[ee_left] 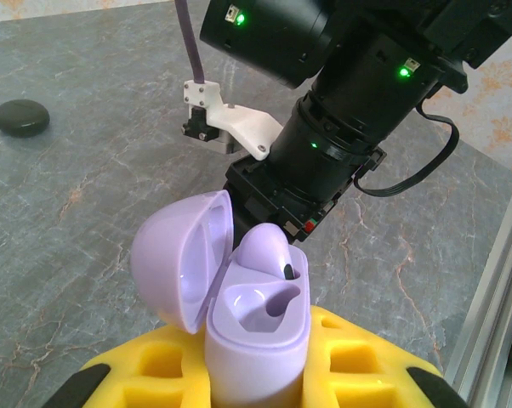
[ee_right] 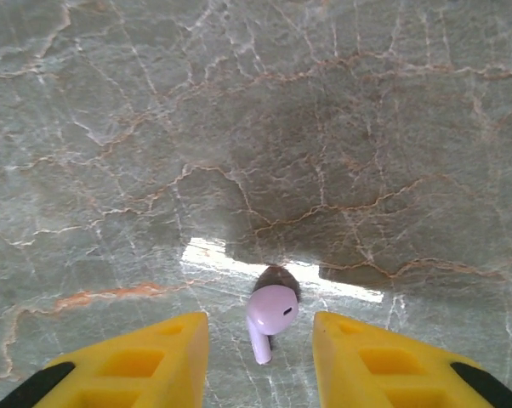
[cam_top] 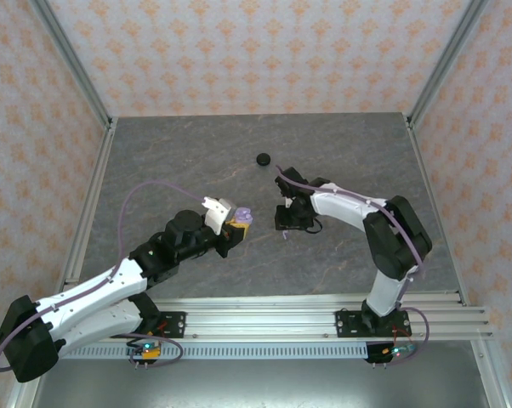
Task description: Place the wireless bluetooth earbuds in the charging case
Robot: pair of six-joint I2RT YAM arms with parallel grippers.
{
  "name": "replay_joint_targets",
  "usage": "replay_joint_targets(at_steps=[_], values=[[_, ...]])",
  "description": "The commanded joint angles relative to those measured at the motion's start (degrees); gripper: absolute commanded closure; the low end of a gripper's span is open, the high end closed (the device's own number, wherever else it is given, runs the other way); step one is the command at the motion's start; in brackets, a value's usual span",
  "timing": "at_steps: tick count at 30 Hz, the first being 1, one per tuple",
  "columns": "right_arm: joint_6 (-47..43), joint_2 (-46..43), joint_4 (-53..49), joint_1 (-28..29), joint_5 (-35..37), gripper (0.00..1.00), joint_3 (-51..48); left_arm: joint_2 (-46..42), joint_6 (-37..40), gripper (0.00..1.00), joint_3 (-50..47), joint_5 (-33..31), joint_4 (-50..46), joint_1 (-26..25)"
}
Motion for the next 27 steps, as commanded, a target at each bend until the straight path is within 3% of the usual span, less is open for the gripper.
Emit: replay_joint_targets(at_steps=[1, 27], values=[[0.2, 1.2, -3.9, 0.4, 1.9, 0.62, 2.2, -1.3, 0.1, 0.95, -0.4, -1.5, -0.2, -0.3], [-0.7, 7.7, -7.8, 2.1, 4.2, 0.64, 7.1, -1.7, 0.2, 0.95, -0.4, -1.8, -0.6, -0.4]])
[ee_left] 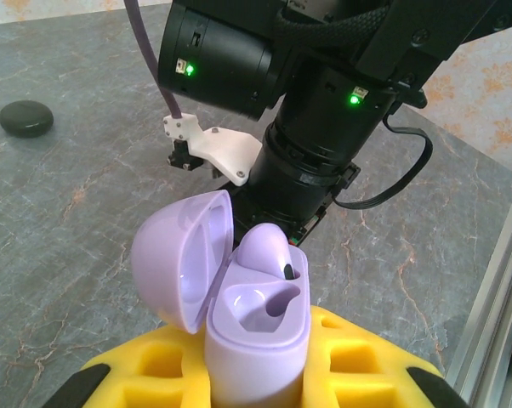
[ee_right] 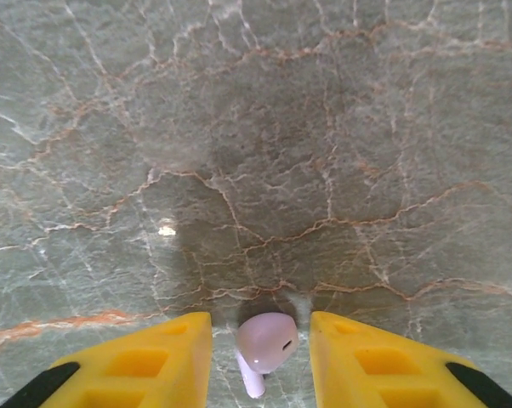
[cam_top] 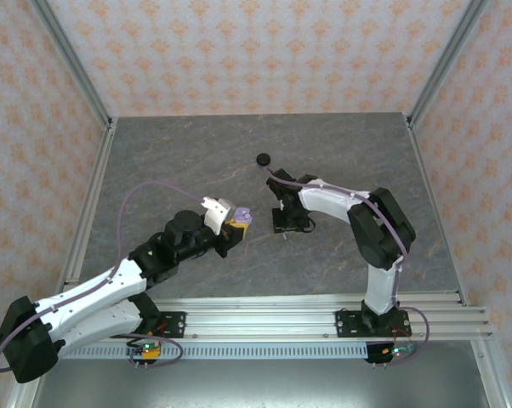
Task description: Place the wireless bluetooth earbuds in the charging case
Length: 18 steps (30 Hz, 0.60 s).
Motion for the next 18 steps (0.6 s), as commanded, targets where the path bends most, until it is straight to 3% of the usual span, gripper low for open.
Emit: replay_joint_targets(at_steps=[1, 18], values=[[-0.6, 1.0, -2.2, 0.4, 1.9, 0.65, 1.6, -1.3, 0.1, 0.95, -0.4, -1.5, -0.4, -0.3], [1.7, 2.9, -0.1, 0.5, 1.2, 0.74, 0.4, -1.9, 0.2, 0.95, -0.7, -1.7, -1.2, -0.4]])
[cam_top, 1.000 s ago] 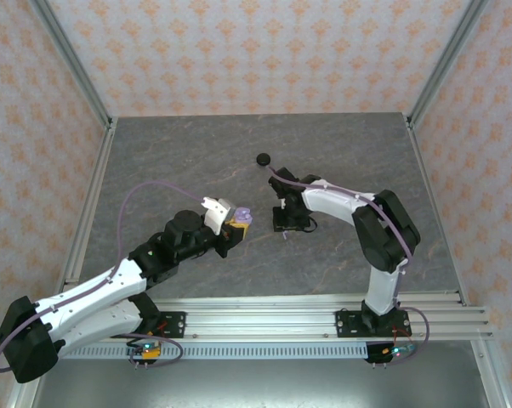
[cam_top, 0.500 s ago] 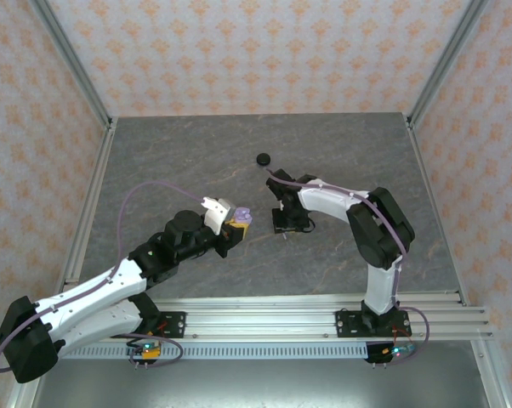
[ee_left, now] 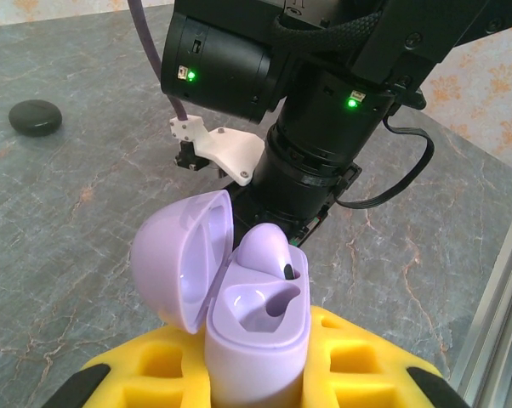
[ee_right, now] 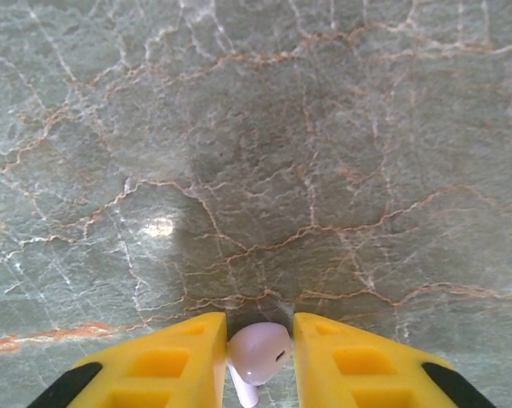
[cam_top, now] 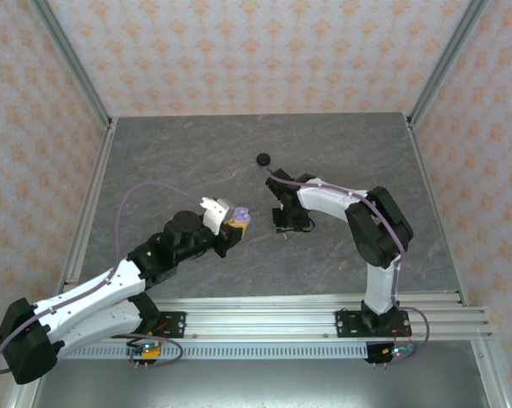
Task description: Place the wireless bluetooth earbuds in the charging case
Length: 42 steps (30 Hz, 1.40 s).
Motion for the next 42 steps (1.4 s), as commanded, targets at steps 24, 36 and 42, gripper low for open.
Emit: replay_joint_targets(at_steps=[24, 36, 42], values=[[6.0, -9.0, 14.7, -5.6, -8.8, 0.76, -11.8, 16.3, -5.0, 0.95, 4.0, -5.3, 1.1, -0.3], [9.9, -18.4, 26.6, -12.5, -19.3, 0.77, -21.6, 30.2, -7.2, 0.96, 8.4, -0.1, 8.6, 1.3], [11.6, -23.5, 31.3, -14.4, -23.7, 0.77, -24.4, 34.3, -9.5, 0.96, 7.2, 6.0, 18.6, 3.4]])
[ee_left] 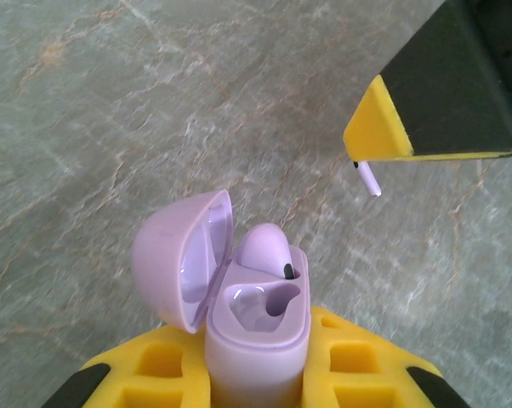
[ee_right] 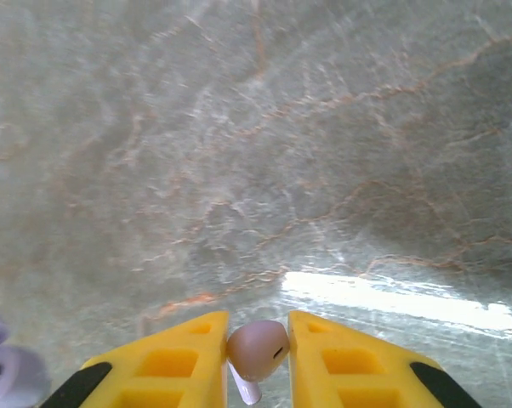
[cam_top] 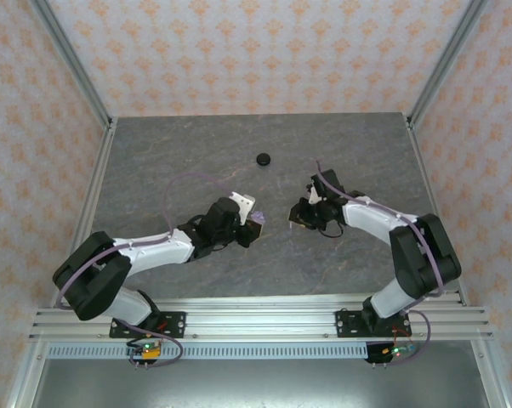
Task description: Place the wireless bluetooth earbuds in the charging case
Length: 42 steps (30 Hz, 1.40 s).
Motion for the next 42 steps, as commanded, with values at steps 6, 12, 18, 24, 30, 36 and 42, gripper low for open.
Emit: replay_joint_targets(at_steps=[6, 12, 18, 24, 30, 36, 42], values=[[2.6, -8.3, 6.9, -0.9, -6.4, 0.77, -1.7, 4.1, -3.6, 0.95, -0.9, 8.0, 16.4, 1.7], [4.7, -14.3, 11.9, -0.9, -9.7, 0.76, -2.6, 5.4, -4.6, 0.95, -1.9, 11.0, 23.1, 1.7], [5.3, -19.1, 15.5, -0.9, -11.3, 0.76, -3.1, 5.5, -5.8, 0.95, -3.2, 14.5, 29.8, 1.7], [1.0, -23.1, 13.0, 1.3, -7.1, 0.76, -1.7, 4.9, -6.4, 0.95, -2.3, 17.5, 32.0, 1.6], [-3.2, -24.6, 8.6, 5.0, -2.7, 0.76, 1.0, 4.0, -6.7, 0.95, -1.4, 19.5, 32.1, 1.3], [-5.1, -24.3, 6.4, 6.8, -0.3, 0.76, 2.5, 2.1, -6.6, 0.95, -1.5, 20.3, 32.2, 1.0], [-5.5, -24.0, 5.9, 7.6, 0.5, 0.76, 2.8, 0.5, -6.4, 0.95, -1.9, 20.8, 32.8, 0.5]])
